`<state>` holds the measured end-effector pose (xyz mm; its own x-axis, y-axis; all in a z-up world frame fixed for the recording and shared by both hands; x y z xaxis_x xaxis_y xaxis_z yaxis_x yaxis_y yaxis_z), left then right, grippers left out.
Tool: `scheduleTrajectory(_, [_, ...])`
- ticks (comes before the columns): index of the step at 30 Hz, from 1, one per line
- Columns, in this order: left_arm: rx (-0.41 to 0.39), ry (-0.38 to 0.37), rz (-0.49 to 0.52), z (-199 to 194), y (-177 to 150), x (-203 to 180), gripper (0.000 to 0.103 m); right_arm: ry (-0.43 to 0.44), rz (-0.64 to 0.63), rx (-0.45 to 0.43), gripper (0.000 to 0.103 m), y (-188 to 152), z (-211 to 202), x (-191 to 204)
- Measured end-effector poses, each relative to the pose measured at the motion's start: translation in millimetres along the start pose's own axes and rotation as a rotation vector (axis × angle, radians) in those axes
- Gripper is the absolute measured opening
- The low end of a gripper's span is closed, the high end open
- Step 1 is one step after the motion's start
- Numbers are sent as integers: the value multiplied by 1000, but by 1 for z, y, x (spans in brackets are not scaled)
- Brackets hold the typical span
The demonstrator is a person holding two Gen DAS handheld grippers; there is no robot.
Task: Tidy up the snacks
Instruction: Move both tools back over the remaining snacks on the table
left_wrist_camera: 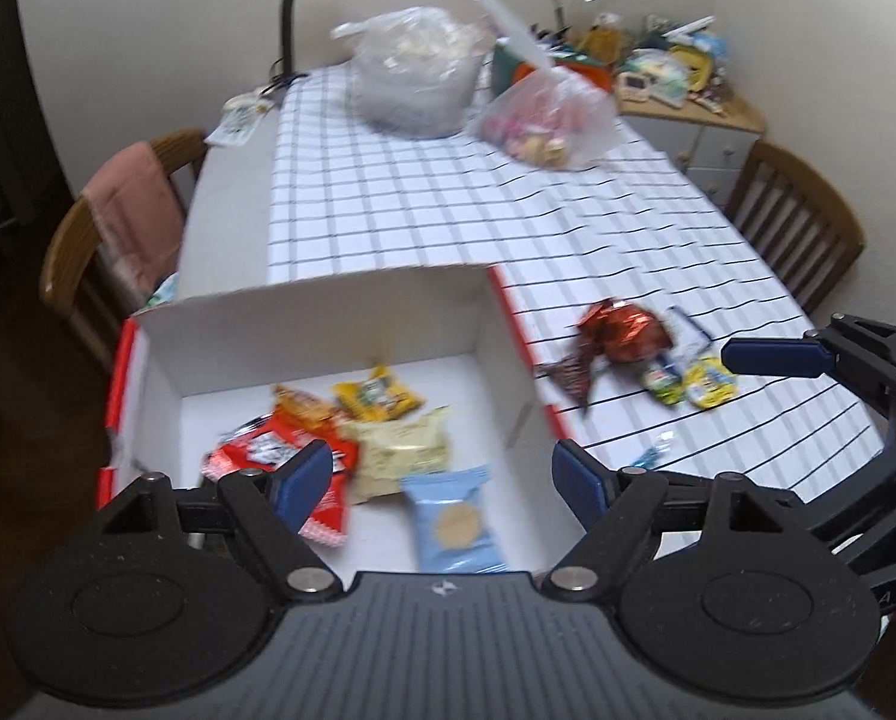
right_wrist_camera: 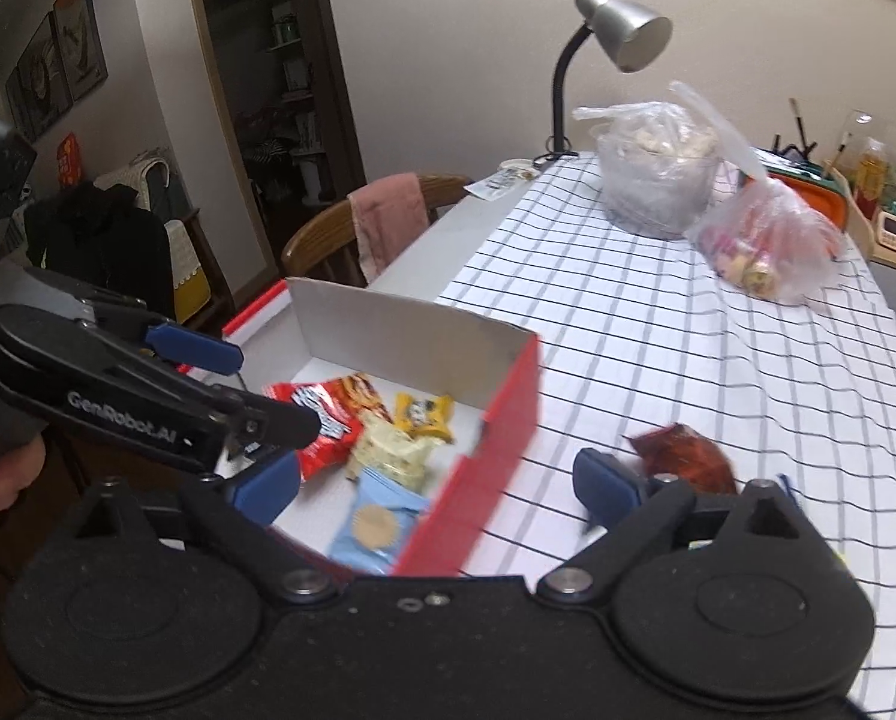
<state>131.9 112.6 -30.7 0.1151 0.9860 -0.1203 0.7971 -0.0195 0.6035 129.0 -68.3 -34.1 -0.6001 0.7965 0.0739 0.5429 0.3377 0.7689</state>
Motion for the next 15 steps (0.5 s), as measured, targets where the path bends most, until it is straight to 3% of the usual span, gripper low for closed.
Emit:
scheduleTrajectory(8, [-2,-110,4,12,-4,-59,88,-35,-6,19,99,-29,-28,-55])
scheduleTrajectory(15, [35,-140,-13,41,-11,-103,100,-48,-53,74,99,-63,-42,-102])
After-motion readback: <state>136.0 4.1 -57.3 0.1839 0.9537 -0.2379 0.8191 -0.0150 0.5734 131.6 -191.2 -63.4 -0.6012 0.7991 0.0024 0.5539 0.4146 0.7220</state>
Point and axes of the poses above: each gripper's, at about its wrist camera, not at the fingertips, and z roughly the way its jaws point, x to its left, y to its top, the point moved 2 cm from there along z, roughly the way its jaws point, and after that the axes turned 4 degrees about -z, right-handed, at the moved point
